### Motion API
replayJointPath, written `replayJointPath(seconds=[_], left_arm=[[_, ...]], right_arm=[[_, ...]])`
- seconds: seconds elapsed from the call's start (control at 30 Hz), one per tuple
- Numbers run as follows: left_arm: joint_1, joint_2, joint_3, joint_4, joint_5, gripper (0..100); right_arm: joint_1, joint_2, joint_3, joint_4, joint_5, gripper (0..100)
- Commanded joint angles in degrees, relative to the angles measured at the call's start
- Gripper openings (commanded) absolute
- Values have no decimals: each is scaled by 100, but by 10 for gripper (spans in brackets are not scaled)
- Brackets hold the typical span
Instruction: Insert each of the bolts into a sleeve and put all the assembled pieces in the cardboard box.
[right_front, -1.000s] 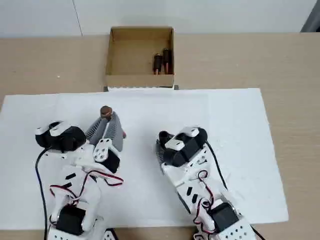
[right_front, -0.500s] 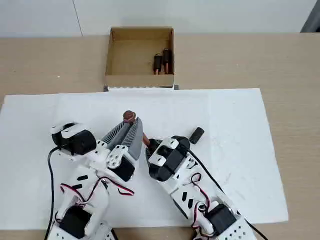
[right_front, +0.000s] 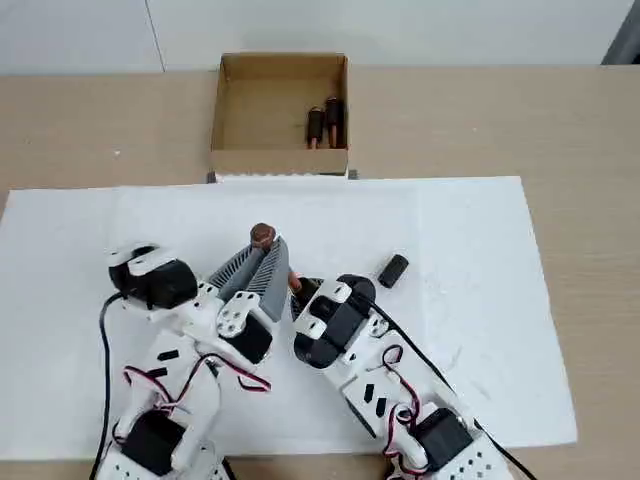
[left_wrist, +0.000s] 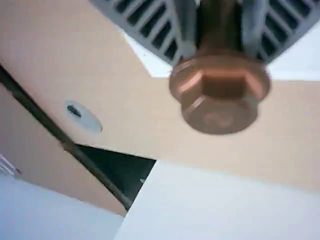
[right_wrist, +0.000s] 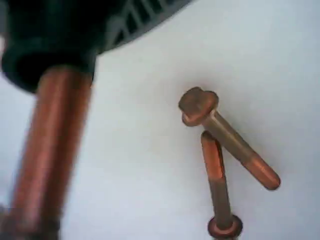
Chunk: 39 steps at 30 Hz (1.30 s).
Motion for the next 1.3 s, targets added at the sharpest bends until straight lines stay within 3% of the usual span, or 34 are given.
replayJointPath(seconds=[0.0, 0.6, 0.83, 1.03, 1.27], left_arm=[[26, -97, -13, -167, 18, 5], [105, -97, 163, -114, 18, 5], [624, -97, 127, 747, 9, 5], [624, -97, -180, 1574, 9, 5], [633, -97, -75, 1996, 9, 5]], right_arm=[[-75, -40, 26, -295, 53, 3], [-295, -40, -44, -338, 264, 3], [-286, -40, -132, -338, 281, 3], [-145, -40, -132, -338, 281, 3], [-145, -40, -167, -338, 281, 3]])
